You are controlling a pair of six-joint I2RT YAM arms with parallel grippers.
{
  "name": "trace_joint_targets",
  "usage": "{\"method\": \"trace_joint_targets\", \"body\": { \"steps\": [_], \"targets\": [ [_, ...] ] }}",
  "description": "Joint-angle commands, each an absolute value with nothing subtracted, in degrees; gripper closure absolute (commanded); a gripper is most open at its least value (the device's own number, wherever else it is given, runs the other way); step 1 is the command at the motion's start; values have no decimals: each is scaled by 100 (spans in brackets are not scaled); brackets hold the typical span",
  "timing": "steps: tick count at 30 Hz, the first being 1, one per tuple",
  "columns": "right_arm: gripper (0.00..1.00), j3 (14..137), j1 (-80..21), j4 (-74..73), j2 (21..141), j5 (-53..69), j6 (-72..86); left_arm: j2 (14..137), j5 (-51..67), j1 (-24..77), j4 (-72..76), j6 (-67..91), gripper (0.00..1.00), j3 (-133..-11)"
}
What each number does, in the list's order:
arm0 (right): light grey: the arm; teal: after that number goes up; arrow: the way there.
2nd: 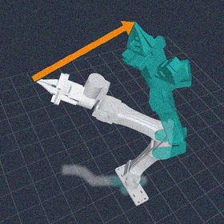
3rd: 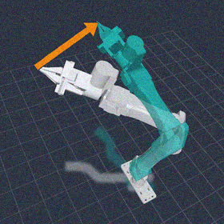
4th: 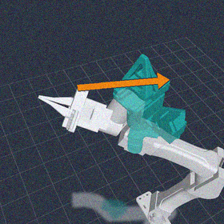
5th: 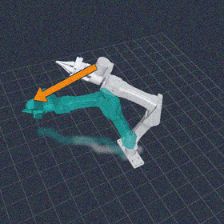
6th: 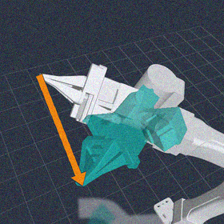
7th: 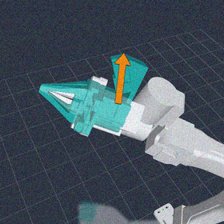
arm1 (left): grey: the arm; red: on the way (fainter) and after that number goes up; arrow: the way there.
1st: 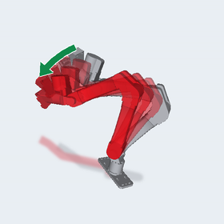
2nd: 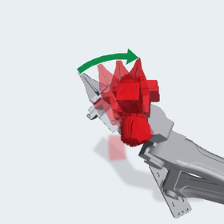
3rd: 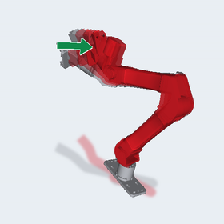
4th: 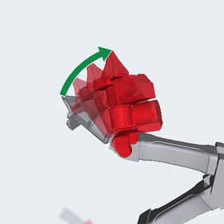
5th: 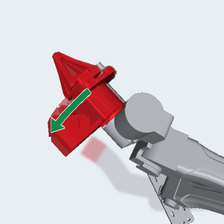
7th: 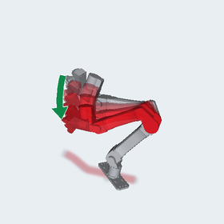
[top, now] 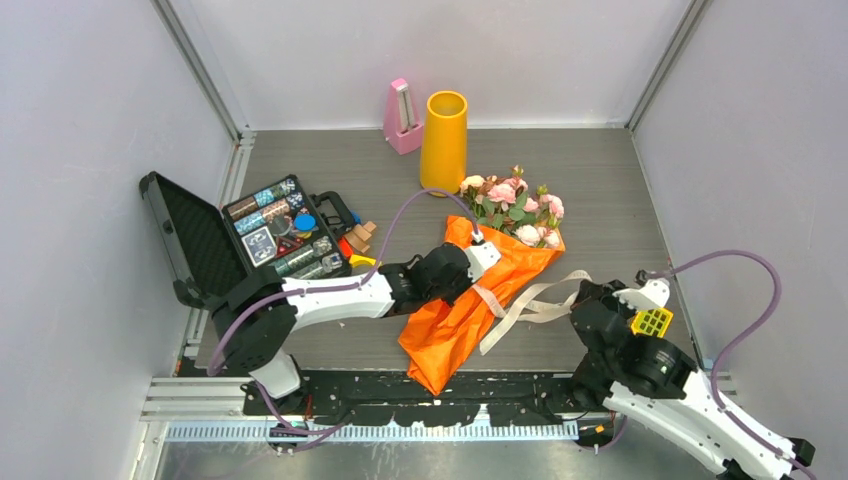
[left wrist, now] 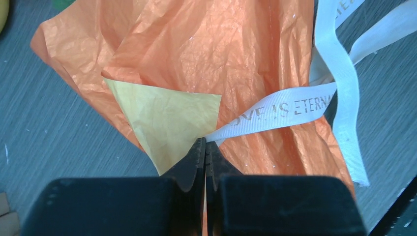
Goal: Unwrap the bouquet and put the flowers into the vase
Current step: Untie the ribbon from the wrapping paper.
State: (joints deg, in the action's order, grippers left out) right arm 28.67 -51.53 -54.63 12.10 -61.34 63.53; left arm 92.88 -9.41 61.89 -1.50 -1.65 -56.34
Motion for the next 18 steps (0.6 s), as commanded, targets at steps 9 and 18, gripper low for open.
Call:
{"method": "trace_joint_targets", "body": {
  "steps": [9,18],
  "targets": [
    [100,3449,-5109,-4395,3204,-6155,5387,8382,-701,5775,193,1503,100,-5132],
    [100,3431,-3501,-3940,3673,-5252,5026,7532,-109,4735,562,2908,100,-4169]
  ]
}}
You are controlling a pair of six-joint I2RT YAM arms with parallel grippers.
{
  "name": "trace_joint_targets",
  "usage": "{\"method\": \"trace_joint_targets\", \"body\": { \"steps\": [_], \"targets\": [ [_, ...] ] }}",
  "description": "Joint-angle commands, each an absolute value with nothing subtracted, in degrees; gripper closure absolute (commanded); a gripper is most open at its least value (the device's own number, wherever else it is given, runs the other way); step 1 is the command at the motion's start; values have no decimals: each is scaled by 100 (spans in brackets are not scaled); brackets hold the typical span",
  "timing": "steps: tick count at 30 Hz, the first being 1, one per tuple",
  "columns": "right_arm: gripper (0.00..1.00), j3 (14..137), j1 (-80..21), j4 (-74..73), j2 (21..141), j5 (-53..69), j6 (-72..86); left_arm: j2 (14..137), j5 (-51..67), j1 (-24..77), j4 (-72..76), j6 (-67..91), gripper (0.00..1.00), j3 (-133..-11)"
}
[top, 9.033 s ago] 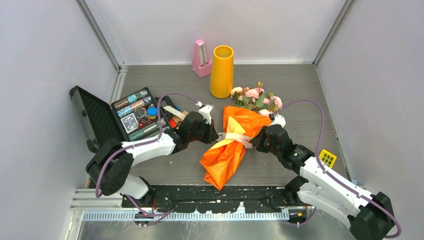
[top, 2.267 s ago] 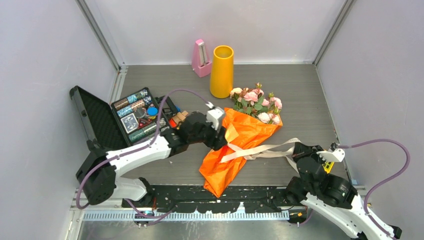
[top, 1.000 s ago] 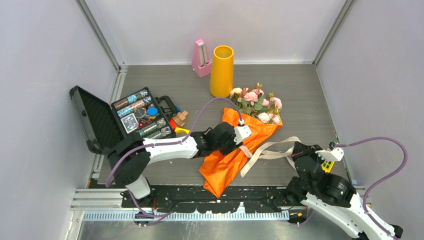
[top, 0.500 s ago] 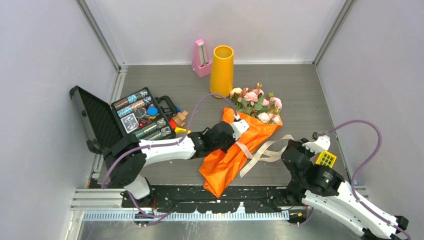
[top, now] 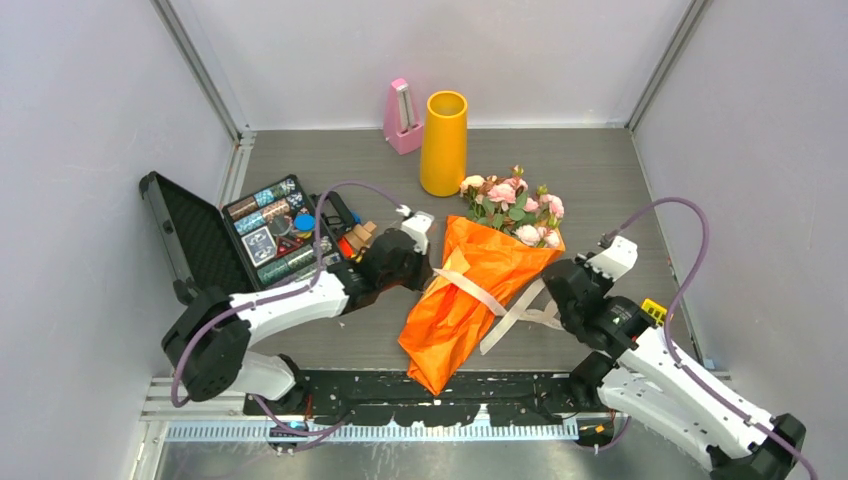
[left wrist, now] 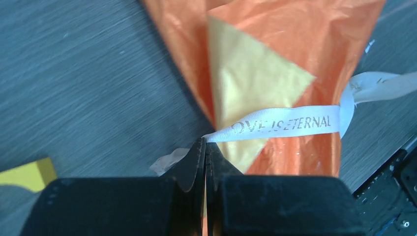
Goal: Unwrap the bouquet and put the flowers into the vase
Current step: Untie the ribbon from the wrapping paper.
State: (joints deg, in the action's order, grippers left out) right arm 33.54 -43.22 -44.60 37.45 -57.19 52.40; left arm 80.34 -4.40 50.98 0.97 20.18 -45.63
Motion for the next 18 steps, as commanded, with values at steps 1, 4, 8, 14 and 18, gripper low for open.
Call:
{"method": "trace_joint_targets", "body": {
  "steps": [1,4,8,14,18],
  "targets": [
    [100,3345,-3068,-3868,3629,-4941,4948,7429,-78,4635,604,3035,100,-4046],
    [100,3221,-2382,-3668,3494,-4526,4934,7118,-207,4359,479,3379,100,-3718],
    [100,3250,-1954,-3878,3515,-4948,5214,6787,-304,3865,331,3990,100,-3279],
    [100,3262,-1926,-4046,3514,-5596,5497,6454,-175,3138,247,4566,100,-2750],
    [100,3229,-1916,-4361,3414,-5889,5884,6039,-213,2805,176,4788,100,-2339]
  ]
}}
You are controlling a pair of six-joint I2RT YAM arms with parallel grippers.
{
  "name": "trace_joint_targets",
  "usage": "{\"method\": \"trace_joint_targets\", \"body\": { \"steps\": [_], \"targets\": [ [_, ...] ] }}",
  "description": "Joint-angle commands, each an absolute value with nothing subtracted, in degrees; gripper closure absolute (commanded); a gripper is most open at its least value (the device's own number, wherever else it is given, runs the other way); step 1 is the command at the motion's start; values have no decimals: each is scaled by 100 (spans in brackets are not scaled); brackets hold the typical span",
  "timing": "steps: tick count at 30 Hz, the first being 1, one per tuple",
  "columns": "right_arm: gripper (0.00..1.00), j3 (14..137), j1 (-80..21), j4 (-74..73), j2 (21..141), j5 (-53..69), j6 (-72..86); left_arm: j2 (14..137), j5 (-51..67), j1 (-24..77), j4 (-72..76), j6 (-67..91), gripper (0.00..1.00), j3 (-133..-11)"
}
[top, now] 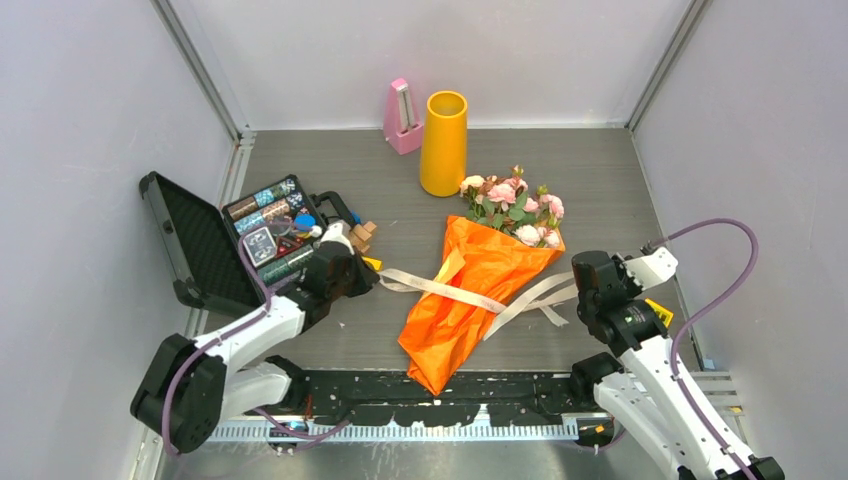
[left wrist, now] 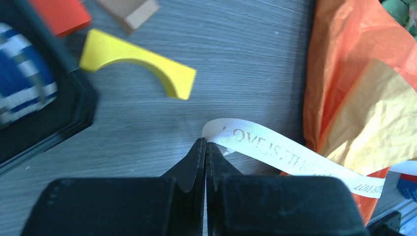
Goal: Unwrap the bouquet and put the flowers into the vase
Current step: Untie the ribbon from the wrapping paper.
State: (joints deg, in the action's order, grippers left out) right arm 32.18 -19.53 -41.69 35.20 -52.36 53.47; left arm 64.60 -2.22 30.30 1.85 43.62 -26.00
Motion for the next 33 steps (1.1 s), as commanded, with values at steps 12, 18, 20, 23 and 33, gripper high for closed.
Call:
{"method": "trace_joint_targets", "body": {
  "steps": [12,18,20,23,33],
  "targets": [
    [57,3195,-1916,-4418,2546,-5855,5440,4624,-791,2646,-1253,4105,53,-2674],
    [12,3533,-1916,-4168,2499,-4981,4572,4598,-95,2661,-1341,3612,29,-3212],
    [11,3701,-1916,-4152,2602,-4580,4389,4854,561,2730,-1187,3501,27,-3321],
    [11,3881,-1916,-3988,2879,-3802,4055,5243,872,3141,-872,3370,25,-3423],
    [11,3757,-1916,-3571,3776,-1475,3927,6518,214,5978,77,1776,22,-4187]
  ]
}}
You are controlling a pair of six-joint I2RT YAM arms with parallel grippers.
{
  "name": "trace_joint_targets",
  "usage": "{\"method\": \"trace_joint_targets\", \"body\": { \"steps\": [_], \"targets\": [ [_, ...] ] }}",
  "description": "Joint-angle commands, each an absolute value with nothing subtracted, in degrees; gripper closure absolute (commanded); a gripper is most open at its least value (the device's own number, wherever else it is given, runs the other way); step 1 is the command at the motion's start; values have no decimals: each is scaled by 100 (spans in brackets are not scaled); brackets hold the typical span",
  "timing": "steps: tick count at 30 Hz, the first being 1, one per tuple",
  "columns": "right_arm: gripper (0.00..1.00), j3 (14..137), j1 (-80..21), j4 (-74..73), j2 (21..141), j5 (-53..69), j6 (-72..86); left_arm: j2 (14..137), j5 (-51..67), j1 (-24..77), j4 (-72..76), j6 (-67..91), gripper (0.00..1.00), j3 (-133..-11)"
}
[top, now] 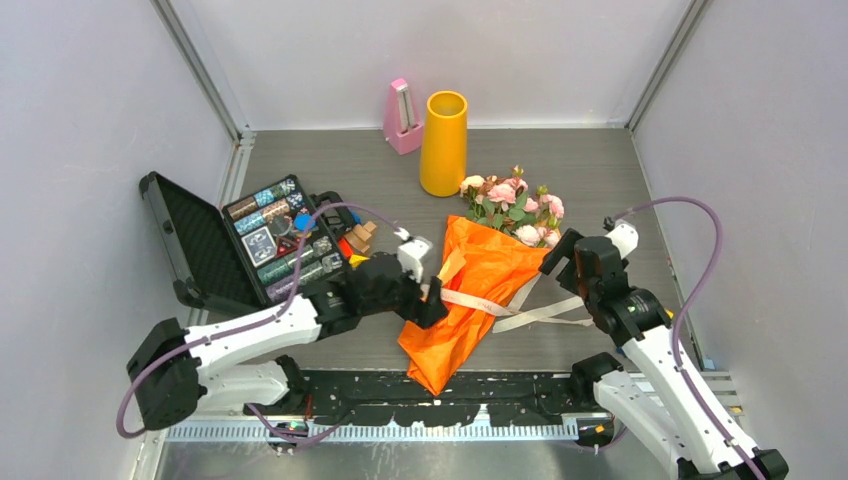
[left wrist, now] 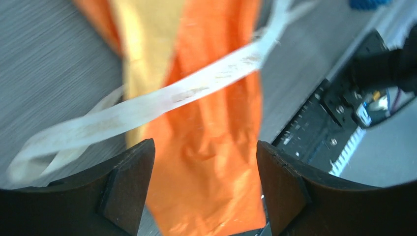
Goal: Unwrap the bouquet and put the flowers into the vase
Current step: Untie the ribbon from the wrapping paper.
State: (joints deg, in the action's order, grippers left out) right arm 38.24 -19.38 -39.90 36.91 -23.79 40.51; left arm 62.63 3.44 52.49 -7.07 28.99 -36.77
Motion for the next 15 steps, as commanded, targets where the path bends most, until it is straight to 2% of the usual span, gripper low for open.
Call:
{"method": "trace_joint_targets", "body": {
  "steps": [1,4,13,15],
  "targets": [
    [11,3692,-1916,-3548,3773,-1432,3928,6647,235,6147,106,1447,22,-4284],
    [10,3624,-1916,-3494,3709,-1323,3929,7126,383,6409,27,666,22,-4605],
    [10,3546,-1916,-3487,3567,-1249,4008,8424,95,6602,-746,-379,37,-5649],
    [11,3484,-1915,-3443,3542,-1250,4103,8627,57,6609,-830,-519,37,-5821]
  ]
}}
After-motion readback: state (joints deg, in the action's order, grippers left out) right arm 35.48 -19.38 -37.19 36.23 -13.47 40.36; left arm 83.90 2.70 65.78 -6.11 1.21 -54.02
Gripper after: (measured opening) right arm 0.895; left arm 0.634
